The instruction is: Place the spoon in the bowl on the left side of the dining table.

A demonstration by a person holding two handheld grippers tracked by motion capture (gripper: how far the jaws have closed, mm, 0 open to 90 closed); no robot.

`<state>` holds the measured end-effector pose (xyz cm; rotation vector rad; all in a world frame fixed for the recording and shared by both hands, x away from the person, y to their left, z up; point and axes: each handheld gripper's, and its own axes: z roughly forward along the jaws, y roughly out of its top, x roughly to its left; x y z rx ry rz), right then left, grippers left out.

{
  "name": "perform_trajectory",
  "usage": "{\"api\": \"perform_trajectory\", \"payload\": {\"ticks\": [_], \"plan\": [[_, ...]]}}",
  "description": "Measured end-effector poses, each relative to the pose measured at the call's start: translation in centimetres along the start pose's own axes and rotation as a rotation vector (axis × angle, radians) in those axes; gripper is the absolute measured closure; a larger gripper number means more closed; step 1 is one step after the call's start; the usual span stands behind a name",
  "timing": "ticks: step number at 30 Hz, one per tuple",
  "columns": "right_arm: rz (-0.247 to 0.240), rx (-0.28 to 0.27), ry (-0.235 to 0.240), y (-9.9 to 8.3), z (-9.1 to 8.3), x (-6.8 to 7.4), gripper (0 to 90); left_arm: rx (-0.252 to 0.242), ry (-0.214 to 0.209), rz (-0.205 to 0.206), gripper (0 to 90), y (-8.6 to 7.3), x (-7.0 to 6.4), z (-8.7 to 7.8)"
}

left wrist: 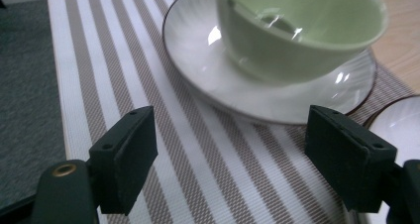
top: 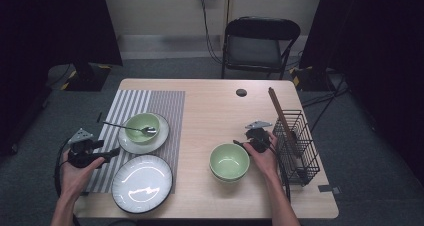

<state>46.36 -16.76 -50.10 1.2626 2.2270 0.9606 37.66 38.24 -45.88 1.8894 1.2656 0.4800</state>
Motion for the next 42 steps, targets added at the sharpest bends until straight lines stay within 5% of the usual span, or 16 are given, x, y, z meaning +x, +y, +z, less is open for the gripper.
{"api": "perform_trajectory", "payload": {"ticks": [7,13,19,23,31,42], "plan": [[0.001,0.0,0.0,0.0,0.0,0.0,13.5,0.041,0.016,-0.028,21.8,-2.2,0.5,1.1],[0.003,0.001,-0.006,0.0,0.0,0.1,14.0,0.127,0.058,0.032,21.8,-2.8,0.3,2.0],[-0.008,0.013,-0.026,0.4,-0.3,0.0,18.4,0.092,0.105,0.042,22.2,-3.1,0.3,2.4],[0.078,-0.015,0.007,0.6,-0.9,-0.3,20.1,0.094,0.107,0.046,21.3,-3.2,0.3,2.3],[0.041,-0.052,-0.032,1.5,-2.0,0.2,22.9,0.093,0.104,0.046,21.2,-3.2,0.3,2.4],[0.005,-0.112,0.063,4.9,-4.7,1.3,27.5,0.092,0.103,0.044,21.2,-3.2,0.3,2.4]]}}
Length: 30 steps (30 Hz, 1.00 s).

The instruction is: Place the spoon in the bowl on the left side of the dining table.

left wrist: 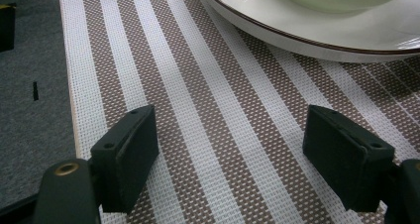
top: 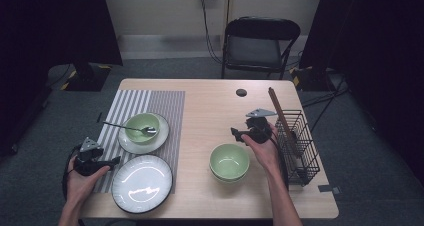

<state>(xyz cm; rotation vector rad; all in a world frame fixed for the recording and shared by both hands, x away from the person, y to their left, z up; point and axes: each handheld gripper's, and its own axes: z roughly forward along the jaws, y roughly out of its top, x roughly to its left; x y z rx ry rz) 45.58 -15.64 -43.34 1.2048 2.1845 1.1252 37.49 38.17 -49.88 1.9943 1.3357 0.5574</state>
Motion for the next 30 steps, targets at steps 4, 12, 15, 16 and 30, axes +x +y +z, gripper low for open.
{"api": "perform_trajectory", "payload": {"ticks": [4,12,15,16,30], "plan": [[-0.014,-0.01,0.036,0.7,-0.9,0.4,29.9,0.0,0.001,0.0,21.2,0.0,0.0,0.0],[-0.03,-0.078,0.093,2.9,-3.0,1.1,36.1,0.0,0.001,-0.001,21.2,0.0,0.0,0.0],[-0.03,-0.097,0.107,3.5,-3.5,1.3,36.5,0.0,0.001,-0.001,21.2,0.0,0.0,0.0],[-0.034,-0.103,0.11,3.8,-3.7,1.4,37.2,0.0,0.001,0.0,21.2,0.0,0.0,0.0],[-0.06,-0.163,0.166,6.1,-6.9,1.6,38.5,0.0,0.0,0.0,21.3,0.0,0.0,0.0]]}}
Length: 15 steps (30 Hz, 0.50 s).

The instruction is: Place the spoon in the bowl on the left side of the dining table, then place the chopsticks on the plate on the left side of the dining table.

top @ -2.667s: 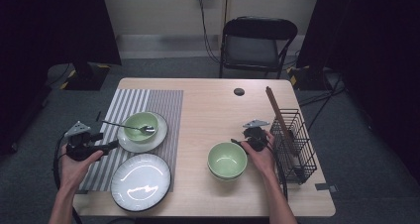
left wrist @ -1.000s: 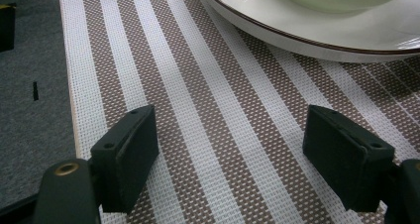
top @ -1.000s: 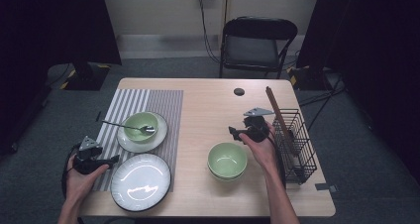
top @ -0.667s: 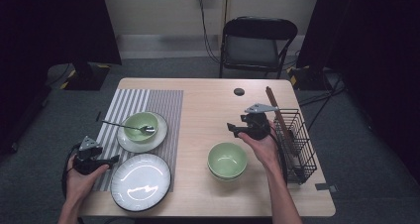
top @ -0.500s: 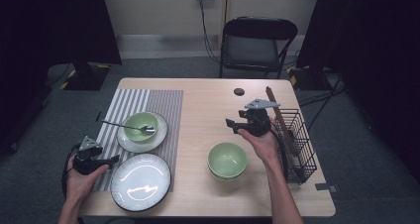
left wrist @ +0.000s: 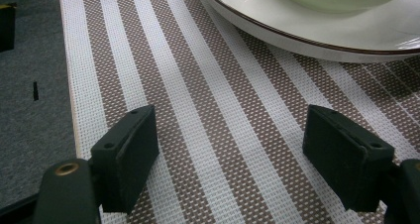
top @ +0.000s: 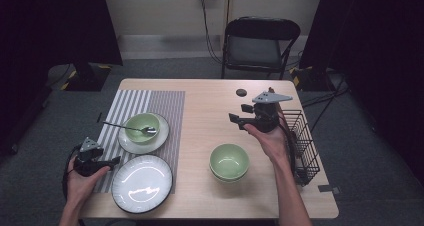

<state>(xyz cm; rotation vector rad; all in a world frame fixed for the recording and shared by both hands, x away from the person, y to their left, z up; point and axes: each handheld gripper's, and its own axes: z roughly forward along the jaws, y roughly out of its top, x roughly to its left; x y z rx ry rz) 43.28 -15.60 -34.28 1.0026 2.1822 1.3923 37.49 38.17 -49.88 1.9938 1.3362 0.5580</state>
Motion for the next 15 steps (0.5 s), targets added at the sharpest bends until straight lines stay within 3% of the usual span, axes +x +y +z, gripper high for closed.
{"api": "perform_trajectory", "payload": {"ticks": [4,15], "plan": [[-0.029,-0.007,0.001,0.9,-0.9,0.1,38.6,0.0,0.0,0.001,21.3,0.0,0.0,0.0],[0.0,-0.005,-0.04,0.8,-3.9,-2.6,41.0,0.0,0.001,0.001,21.3,0.0,0.0,0.0]]}}
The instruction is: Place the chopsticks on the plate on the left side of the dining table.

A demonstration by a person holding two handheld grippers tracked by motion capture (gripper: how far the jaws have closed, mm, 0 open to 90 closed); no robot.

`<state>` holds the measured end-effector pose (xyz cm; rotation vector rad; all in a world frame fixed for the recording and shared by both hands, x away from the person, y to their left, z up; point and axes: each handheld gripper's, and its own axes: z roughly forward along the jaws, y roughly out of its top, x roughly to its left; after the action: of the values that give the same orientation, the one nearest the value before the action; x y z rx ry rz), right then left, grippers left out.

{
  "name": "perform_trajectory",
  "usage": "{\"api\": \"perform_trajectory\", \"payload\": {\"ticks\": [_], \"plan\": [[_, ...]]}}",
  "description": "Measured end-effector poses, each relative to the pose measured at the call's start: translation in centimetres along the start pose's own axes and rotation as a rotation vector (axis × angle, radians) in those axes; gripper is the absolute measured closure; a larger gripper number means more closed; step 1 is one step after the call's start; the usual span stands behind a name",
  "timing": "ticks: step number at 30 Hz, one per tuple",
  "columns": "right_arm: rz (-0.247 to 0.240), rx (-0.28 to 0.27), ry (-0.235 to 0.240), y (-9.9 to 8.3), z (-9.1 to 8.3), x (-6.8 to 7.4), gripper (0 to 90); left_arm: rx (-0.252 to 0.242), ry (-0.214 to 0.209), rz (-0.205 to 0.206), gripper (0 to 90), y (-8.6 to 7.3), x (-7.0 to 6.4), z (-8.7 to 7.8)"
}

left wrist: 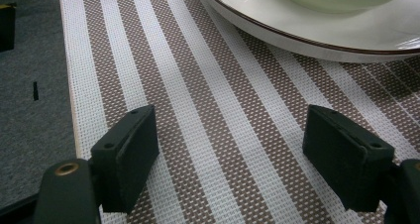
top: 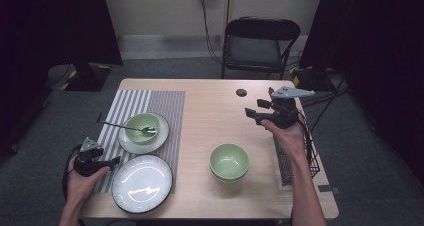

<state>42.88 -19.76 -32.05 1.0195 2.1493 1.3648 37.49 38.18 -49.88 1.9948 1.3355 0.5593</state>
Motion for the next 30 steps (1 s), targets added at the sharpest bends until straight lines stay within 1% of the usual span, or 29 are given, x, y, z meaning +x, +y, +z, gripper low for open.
{"api": "perform_trajectory", "payload": {"ticks": [5,6,9,11,13,14,16,18,20,23,25,27,28,30], "plan": [[0.001,0.002,-0.005,-0.2,-1.2,-1.2,39.4,0.0,0.0,0.0,21.3,0.0,0.0,0.0],[0.004,0.0,-0.014,-0.3,-1.4,-1.4,39.5,0.0,0.0,0.0,21.3,0.0,0.0,0.0],[0.009,0.005,-0.028,-0.5,-1.8,-2.1,39.9,0.0,-0.001,-0.001,21.3,0.0,0.0,0.0],[0.006,0.017,-0.048,-0.6,-1.9,-2.3,40.4,0.0,0.0,-0.001,21.3,0.0,0.0,0.0],[0.017,0.017,-0.046,-0.9,-2.0,-2.8,40.5,0.0,0.0,0.0,21.3,0.0,0.0,0.0],[0.022,0.019,-0.044,-1.1,-2.0,-3.0,41.0,0.0,-0.001,-0.001,21.3,0.0,0.0,0.0],[0.026,0.041,-0.058,-1.4,-1.9,-3.6,40.9,0.0,-0.001,-0.001,21.3,0.0,0.0,0.0],[0.038,0.048,-0.065,-1.7,-1.8,-4.2,40.6,0.0,-0.001,-0.001,21.3,0.0,0.0,0.0],[0.054,0.043,-0.063,-2.2,-1.7,-4.7,40.4,0.0,0.0,0.0,21.3,0.0,0.0,0.0],[0.065,0.051,-0.071,-2.6,-1.4,-5.1,39.5,0.0,0.0,-0.001,21.3,0.0,0.0,0.0],[0.082,0.051,-0.06,-2.8,-1.3,-5.3,39.2,0.0,0.001,-0.001,21.3,0.0,0.0,0.0],[0.084,0.052,-0.077,-2.9,-1.2,-5.6,38.8,0.0,0.0,-0.001,21.3,0.0,0.0,0.0],[0.09,0.053,-0.077,-2.9,-1.1,-5.7,38.8,-0.002,0.0,-0.003,21.3,0.0,0.0,0.0],[0.086,0.059,-0.089,-2.8,-0.9,-5.9,38.6,0.0,0.001,-0.001,21.3,0.0,0.0,0.0]]}}
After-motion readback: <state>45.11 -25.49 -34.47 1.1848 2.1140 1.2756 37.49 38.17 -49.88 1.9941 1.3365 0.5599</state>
